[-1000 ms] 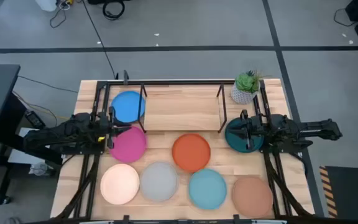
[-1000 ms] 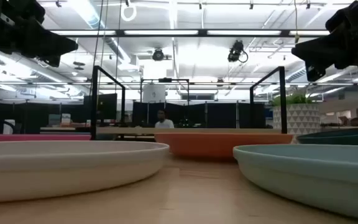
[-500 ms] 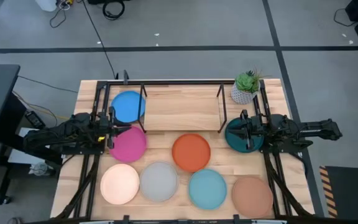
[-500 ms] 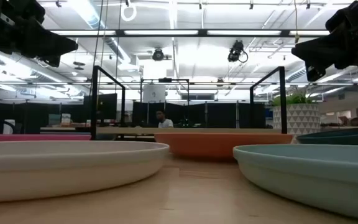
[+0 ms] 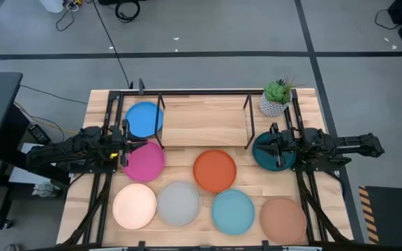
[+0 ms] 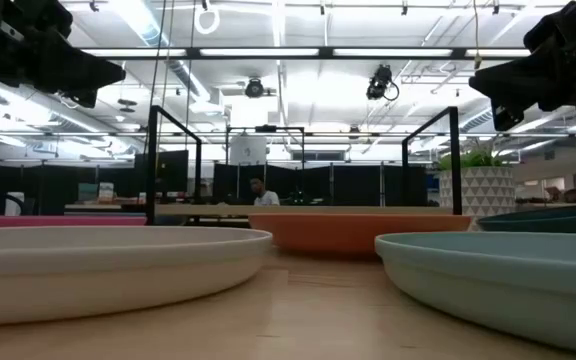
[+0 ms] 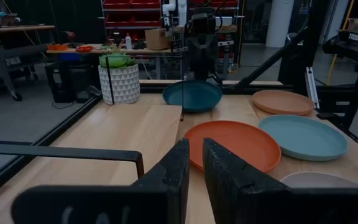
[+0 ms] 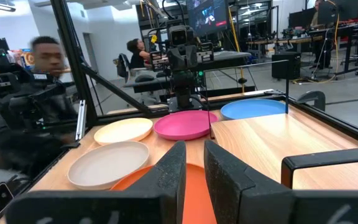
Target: Place and stack plates onto a shelf
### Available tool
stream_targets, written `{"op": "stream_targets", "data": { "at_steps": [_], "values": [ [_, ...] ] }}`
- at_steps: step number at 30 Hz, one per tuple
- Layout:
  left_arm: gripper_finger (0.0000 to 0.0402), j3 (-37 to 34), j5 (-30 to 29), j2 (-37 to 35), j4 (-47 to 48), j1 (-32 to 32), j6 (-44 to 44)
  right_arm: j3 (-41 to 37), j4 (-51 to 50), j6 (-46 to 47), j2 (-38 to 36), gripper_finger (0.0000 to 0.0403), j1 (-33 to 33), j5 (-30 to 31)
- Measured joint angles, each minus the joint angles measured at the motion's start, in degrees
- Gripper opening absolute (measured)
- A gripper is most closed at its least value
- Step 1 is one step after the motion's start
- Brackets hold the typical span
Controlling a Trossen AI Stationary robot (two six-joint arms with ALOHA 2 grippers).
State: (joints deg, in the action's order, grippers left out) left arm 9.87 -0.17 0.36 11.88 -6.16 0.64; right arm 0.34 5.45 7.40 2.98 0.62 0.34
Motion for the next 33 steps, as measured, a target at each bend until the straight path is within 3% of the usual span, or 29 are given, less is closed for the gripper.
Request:
{"op": "stream_targets", "data": {
  "at_steps": [22, 27, 33],
  "values": [
    [0.0052, 0.0, -0.01, 0.0, -0.04, 0.0, 0.11, 0.02, -0.01, -0.01, 0.01, 0.0064, 0.0, 0.0],
    [0.0052, 0.09, -1.33, 0.0, -2.96, -0.05, 13.39, 0.02, 0.0, 0.0, 0.0, 0.0064, -0.02, 0.01],
    [0.0052, 0.09, -1.31, 0.02, -4.74, -0.05, 15.04, 0.01, -0.01, 0.0, 0.01, 0.0064, -0.02, 0.01]
  ]
}}
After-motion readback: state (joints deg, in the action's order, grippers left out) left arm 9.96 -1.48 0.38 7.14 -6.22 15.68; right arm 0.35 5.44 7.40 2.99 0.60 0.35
